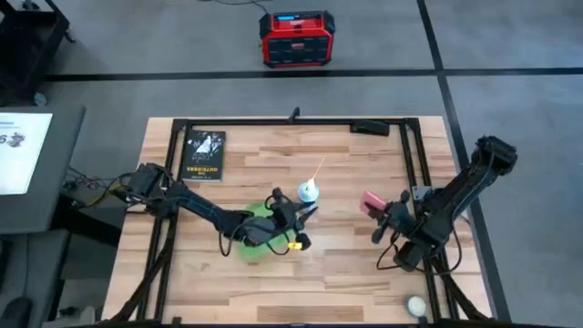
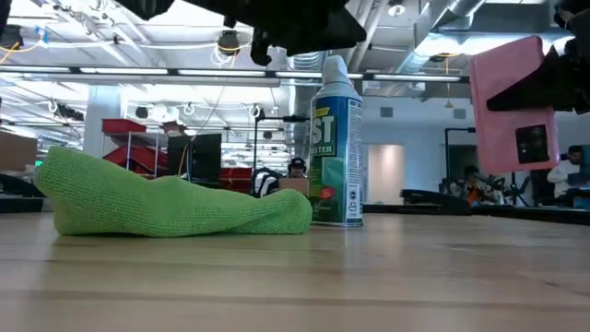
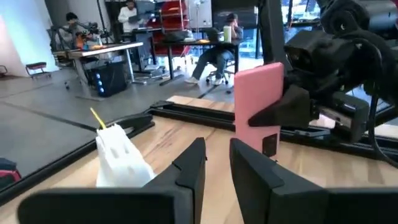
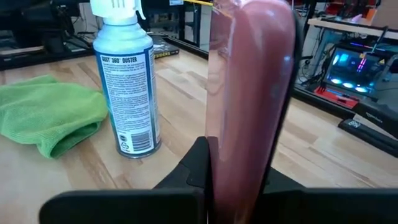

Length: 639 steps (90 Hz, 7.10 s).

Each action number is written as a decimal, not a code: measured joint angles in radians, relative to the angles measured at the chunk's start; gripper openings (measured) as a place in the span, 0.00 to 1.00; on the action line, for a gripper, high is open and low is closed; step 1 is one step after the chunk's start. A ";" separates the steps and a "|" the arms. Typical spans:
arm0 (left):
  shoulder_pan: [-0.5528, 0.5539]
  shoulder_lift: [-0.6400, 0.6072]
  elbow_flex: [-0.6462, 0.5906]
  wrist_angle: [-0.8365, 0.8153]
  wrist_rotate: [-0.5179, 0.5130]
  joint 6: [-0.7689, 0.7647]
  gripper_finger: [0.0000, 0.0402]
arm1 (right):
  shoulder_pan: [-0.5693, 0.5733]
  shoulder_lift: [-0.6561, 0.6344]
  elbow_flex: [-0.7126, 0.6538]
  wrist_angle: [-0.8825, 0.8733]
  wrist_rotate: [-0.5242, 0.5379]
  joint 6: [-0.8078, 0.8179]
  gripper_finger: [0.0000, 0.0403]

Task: Apply microfiber cloth
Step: Spray the pink cellphone using the spray bottle

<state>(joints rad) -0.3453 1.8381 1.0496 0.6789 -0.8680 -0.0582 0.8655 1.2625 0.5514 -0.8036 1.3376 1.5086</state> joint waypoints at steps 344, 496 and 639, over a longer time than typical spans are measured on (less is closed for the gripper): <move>0.442 -0.234 0.890 -1.772 0.535 0.506 0.00 | -0.557 -0.069 -0.001 0.577 -0.075 -0.747 0.03; 0.443 0.062 0.969 -1.756 0.898 0.825 0.00 | -0.554 -0.129 -0.001 0.383 -0.063 -0.505 0.03; 0.451 0.063 0.897 -1.652 0.898 0.831 0.00 | -0.602 -0.129 0.000 0.398 -0.058 -0.598 0.03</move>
<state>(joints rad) 0.1059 1.9007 1.9465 -0.9730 0.0303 0.7726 0.2639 1.1339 0.5510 -0.4060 1.2794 0.9106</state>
